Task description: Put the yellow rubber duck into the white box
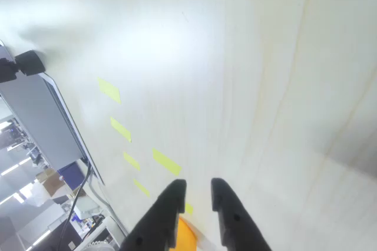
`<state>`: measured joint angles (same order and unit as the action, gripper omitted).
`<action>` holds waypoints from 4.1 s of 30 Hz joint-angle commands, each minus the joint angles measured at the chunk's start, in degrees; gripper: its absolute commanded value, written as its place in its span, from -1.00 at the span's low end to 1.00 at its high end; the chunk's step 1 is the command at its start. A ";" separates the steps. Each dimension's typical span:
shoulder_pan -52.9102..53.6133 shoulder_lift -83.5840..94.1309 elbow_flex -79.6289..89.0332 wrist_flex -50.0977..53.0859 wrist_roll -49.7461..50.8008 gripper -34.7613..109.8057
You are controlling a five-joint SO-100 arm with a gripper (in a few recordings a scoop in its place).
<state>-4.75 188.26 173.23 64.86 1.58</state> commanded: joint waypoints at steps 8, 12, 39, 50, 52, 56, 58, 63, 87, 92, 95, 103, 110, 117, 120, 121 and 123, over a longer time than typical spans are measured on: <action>-0.97 2.99 0.53 0.18 -0.09 -0.46; -0.97 2.99 0.53 0.18 -0.09 -0.46; -0.97 2.99 0.53 0.18 -0.09 -0.46; -1.32 1.49 -0.97 -2.20 -2.20 -0.52; -1.32 -1.41 -5.10 -2.29 -3.43 -0.52; -2.29 -12.04 -20.21 0.62 -3.52 -0.52; -3.08 -19.16 -30.06 2.64 -3.52 -0.52; -4.75 -40.34 -60.64 11.43 -3.69 -0.52; -32.08 -85.52 -98.79 33.05 -28.74 0.34; -35.33 -92.81 -99.40 32.70 -28.74 0.37; -36.04 -97.47 -101.07 32.08 -28.30 0.38; -34.98 -109.69 -110.30 31.90 -27.69 0.38; -34.89 -120.23 -120.67 33.40 -26.81 0.37; -36.12 -128.32 -124.45 33.40 -25.84 0.36; -37.00 -128.94 -123.22 33.05 -25.40 0.36; -37.18 -129.20 -123.13 33.05 -25.31 0.36; -37.53 -129.81 -123.13 33.05 -25.14 0.36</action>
<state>-39.99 57.57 55.02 97.47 -23.73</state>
